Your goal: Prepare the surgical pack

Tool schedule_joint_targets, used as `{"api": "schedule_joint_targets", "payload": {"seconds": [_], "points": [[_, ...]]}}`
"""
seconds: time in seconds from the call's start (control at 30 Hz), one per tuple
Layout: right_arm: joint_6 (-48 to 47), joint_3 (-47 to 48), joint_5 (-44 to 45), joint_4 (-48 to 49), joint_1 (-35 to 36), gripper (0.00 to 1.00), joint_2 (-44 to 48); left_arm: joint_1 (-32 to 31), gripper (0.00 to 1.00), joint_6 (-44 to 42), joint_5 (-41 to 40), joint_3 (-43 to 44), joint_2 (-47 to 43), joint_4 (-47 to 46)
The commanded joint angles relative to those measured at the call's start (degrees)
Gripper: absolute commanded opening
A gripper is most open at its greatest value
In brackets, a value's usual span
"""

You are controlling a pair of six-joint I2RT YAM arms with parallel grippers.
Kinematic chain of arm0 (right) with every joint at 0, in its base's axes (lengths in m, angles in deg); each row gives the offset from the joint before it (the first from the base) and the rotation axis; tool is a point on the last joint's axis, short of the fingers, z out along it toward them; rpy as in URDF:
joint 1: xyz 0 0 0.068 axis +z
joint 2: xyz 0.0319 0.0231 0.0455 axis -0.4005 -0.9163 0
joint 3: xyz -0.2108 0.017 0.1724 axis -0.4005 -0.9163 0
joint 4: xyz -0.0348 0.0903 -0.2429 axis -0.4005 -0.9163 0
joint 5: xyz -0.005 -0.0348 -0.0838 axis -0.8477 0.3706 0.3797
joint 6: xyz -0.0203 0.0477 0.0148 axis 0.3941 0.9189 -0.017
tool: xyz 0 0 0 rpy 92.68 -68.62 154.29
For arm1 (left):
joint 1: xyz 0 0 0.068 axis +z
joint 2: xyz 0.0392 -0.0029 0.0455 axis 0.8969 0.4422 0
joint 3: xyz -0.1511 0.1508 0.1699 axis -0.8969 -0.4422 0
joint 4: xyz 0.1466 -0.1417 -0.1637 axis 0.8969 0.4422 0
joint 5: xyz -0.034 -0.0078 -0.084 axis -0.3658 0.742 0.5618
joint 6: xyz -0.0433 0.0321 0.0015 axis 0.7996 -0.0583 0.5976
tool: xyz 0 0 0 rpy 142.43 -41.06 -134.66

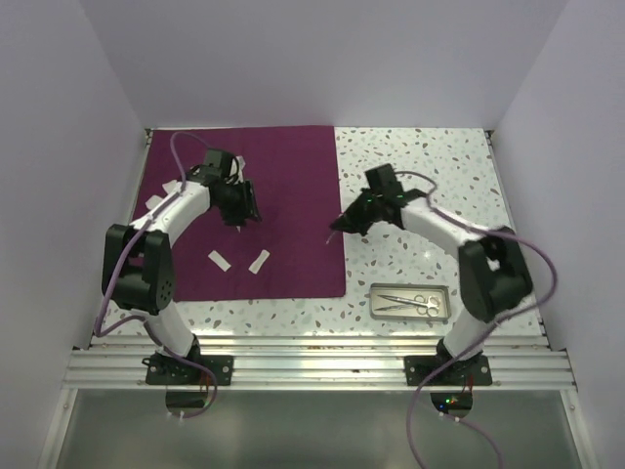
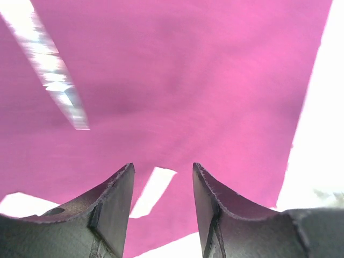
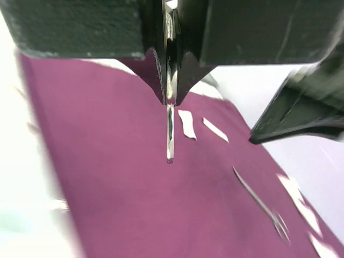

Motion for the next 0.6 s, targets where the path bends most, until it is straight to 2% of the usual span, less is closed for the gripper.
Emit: {"api": "schedule_joint_targets", "payload": {"seconds": [0.0, 0.03, 0.17, 0.3, 0.4, 0.57], "points": [[4.39, -6.04, 12.68, -17.84, -4.40, 0.00, 16.39, 2.54, 0.52, 0.84, -8.72, 0.77, -0.81, 0.21], [7.18, -10.41, 16.35, -22.47, -5.54, 0.00, 20.08, 3.06, 0.52, 2.33, -10.92, 1.03, -0.20, 0.75], [14.23, -21.68, 21.12, -29.44, -13.79, 0.00, 37.21, 4.12, 0.54, 5.85, -21.64, 1.83, 0.60, 3.56], [19.85, -30.90, 22.89, -35.60, -19.69, 0.00, 45.67, 4.21, 0.54, 8.75, -26.14, 2.53, 0.95, 5.14], [20.57, -36.62, 22.80, -33.16, -21.63, 0.00, 48.85, 4.21, 0.54, 9.20, -26.41, 2.44, 1.30, 5.41], [18.82, -39.37, 22.44, -26.91, -23.13, 0.00, 45.44, 4.30, 0.54, 8.93, -24.83, 2.44, 1.57, 5.32]]}}
